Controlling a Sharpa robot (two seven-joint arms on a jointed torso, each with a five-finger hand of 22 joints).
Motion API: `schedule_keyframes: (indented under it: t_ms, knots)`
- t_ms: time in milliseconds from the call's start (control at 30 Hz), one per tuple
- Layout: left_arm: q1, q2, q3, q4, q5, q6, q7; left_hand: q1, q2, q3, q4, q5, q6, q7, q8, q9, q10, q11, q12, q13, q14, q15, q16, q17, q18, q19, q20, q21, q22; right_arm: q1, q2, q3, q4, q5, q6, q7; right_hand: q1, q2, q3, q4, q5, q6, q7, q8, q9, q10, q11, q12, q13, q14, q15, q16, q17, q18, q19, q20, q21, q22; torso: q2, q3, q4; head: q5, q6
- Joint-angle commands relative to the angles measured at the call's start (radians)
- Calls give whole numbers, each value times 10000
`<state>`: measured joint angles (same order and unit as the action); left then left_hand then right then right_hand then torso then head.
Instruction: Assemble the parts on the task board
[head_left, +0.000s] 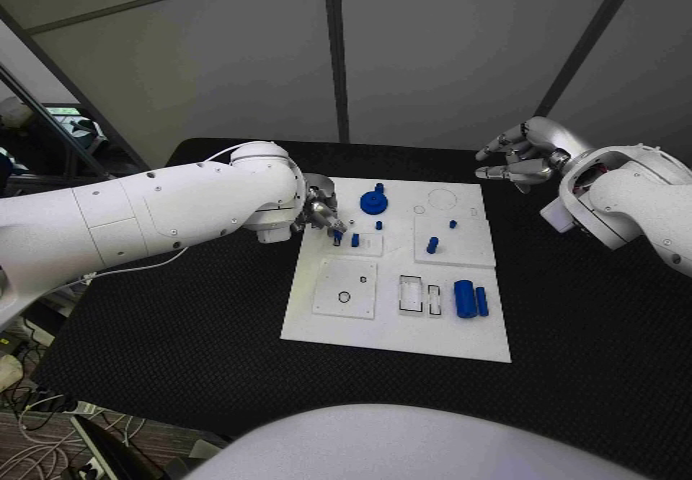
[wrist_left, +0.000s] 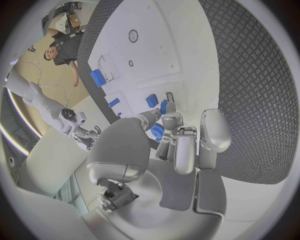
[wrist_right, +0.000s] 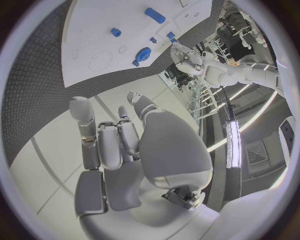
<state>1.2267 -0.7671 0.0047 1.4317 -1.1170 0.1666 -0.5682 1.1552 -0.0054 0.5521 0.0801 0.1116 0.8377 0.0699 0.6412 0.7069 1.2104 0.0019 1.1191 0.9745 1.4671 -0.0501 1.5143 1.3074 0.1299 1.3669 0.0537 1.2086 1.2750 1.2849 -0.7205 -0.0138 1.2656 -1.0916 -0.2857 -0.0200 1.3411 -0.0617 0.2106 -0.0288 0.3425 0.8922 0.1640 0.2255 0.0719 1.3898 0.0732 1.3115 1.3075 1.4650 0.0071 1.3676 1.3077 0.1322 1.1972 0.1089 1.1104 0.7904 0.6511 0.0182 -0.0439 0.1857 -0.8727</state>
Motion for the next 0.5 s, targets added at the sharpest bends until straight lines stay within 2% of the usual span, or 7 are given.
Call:
schedule_keyframes:
  t_ms: [33,500]
  knots:
    - [-35,-17,2,65,-531,-314,-253,-52,-35,960,-855,25,-30,-9,74,14,96,-42,39,10,788,-84,37,2048,-418,57,-1,33,11,21,-3,7,3,-28,128,17,-57,-24,32,-3,36,-47,2,24,-12,-90,4,-65,38,181,-75,-55,571,127,-29,-39,-54,-14,10,-1,-6,17,1]
    - [-168,8,1,52,-616,-173,-360,-84,-66,1056,-873,25,-25,-15,93,26,115,-49,42,11,794,-91,46,2058,-422,74,-7,48,32,21,-7,7,4,-28,143,22,-67,-36,34,0,33,-49,5,30,-13,-94,7,-70,31,177,-75,-61,564,127,-29,-40,-58,-16,12,-1,-14,20,1]
